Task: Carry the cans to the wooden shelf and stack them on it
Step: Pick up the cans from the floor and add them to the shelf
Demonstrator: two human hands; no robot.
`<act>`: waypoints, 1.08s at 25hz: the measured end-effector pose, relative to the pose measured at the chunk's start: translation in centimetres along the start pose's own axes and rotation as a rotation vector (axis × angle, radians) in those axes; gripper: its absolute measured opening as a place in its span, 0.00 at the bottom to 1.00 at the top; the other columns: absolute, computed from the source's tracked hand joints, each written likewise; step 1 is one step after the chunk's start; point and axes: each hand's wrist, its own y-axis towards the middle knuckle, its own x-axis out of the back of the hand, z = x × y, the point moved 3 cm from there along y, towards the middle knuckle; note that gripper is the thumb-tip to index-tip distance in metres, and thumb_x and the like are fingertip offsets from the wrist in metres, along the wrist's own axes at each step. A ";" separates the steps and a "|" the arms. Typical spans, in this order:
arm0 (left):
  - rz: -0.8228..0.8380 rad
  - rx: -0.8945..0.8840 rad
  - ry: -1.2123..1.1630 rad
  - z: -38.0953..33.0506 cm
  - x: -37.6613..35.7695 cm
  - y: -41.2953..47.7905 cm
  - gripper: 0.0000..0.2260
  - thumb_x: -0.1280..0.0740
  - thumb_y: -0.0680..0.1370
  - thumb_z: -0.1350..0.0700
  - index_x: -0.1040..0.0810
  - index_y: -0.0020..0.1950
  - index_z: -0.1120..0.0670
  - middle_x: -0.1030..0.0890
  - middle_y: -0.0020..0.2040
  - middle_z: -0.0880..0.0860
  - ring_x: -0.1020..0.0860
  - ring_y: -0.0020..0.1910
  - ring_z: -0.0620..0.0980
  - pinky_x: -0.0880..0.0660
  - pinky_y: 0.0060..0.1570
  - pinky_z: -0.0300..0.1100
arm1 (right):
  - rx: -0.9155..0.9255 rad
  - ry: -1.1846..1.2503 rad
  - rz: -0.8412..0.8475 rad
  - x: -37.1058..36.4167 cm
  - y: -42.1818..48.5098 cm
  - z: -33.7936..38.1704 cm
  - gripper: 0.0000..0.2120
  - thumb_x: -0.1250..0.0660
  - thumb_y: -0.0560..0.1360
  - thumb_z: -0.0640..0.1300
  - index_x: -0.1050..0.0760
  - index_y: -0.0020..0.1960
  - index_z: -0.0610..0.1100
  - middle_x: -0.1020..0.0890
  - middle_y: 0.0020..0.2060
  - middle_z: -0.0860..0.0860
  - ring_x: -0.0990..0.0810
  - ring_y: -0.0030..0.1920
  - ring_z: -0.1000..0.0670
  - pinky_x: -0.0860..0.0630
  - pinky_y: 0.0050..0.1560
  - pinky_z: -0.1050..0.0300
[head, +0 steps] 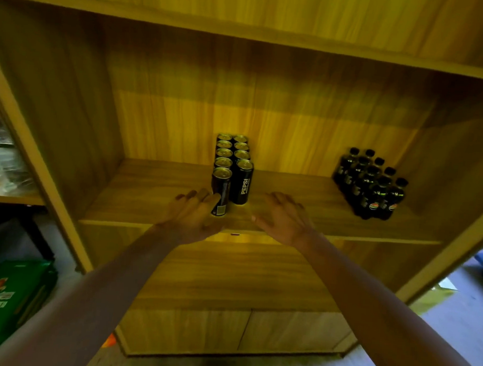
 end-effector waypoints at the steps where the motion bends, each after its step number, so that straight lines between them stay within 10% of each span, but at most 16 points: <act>1: -0.008 -0.006 0.021 -0.6 0.0 -1.1 0.35 0.40 0.74 0.31 0.35 0.75 0.49 0.28 0.69 0.55 0.26 0.64 0.58 0.26 0.56 0.52 | 0.023 -0.004 -0.006 0.1 -1.0 0.5 0.35 0.44 0.78 0.67 0.41 0.78 0.49 0.33 0.75 0.45 0.32 0.72 0.41 0.29 0.66 0.44; 9: 0.131 0.128 0.010 -1.9 -1.6 -14.5 0.34 0.40 0.75 0.32 0.36 0.75 0.50 0.28 0.69 0.55 0.27 0.65 0.60 0.26 0.58 0.56 | 0.247 -0.007 0.028 -2.7 -7.4 8.0 0.35 0.44 0.78 0.68 0.40 0.77 0.48 0.31 0.73 0.46 0.31 0.71 0.42 0.28 0.65 0.44; 19: 0.156 0.491 0.065 13.0 -1.9 -34.0 0.31 0.41 0.72 0.29 0.28 0.64 0.49 0.22 0.54 0.53 0.21 0.52 0.57 0.24 0.44 0.50 | 0.584 0.113 0.083 -7.5 -9.5 31.1 0.32 0.42 0.77 0.67 0.34 0.73 0.48 0.29 0.70 0.47 0.31 0.70 0.44 0.28 0.64 0.44; 27: 0.270 0.683 -0.135 13.9 -14.9 -40.0 0.30 0.37 0.72 0.32 0.32 0.67 0.49 0.23 0.57 0.53 0.22 0.56 0.57 0.23 0.46 0.51 | 0.691 0.155 0.251 -22.3 -9.9 36.4 0.27 0.41 0.76 0.67 0.32 0.67 0.52 0.24 0.64 0.49 0.24 0.63 0.45 0.23 0.53 0.47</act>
